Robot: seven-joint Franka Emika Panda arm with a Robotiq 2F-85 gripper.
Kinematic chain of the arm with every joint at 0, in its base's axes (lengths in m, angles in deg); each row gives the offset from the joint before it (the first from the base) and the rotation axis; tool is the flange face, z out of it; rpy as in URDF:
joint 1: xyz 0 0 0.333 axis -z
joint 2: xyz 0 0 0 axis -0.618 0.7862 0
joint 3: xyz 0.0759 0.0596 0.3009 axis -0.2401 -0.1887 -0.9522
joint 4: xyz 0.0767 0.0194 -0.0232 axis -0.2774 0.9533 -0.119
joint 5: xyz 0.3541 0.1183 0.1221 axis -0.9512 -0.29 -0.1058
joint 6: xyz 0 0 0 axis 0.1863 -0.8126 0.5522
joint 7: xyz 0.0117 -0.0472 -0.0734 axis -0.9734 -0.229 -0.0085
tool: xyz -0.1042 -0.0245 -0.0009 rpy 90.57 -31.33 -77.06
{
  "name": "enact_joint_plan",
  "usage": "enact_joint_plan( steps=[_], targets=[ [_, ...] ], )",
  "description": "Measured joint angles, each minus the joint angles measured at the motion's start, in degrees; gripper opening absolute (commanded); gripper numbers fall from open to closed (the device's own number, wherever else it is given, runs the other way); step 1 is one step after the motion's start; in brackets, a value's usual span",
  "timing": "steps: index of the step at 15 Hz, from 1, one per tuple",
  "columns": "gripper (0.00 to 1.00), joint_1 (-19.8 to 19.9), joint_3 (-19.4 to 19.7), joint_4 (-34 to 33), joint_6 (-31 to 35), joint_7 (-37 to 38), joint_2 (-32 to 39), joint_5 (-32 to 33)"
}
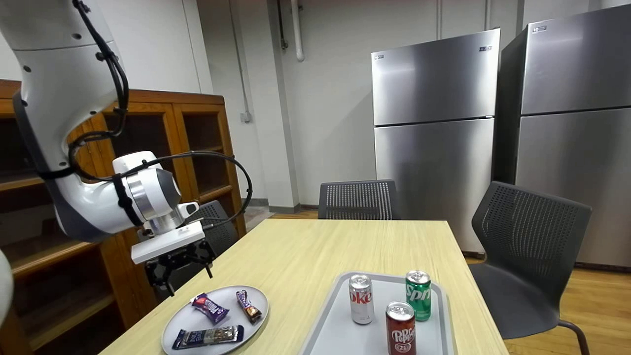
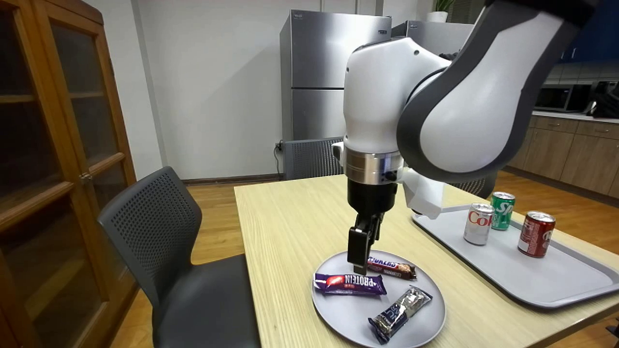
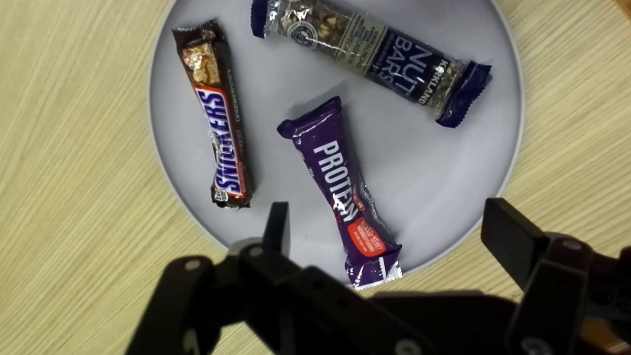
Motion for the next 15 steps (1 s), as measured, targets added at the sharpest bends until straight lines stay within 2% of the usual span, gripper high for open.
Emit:
enact_joint_plan(
  steps=[9,15],
  targets=[
    [1.00,-2.4,2.6,-7.9,0.2,3.1,10.4,1.6],
    [1.00,-4.1,4.7,-11.1,1.2,3.0,14.2,1.5]
  ],
)
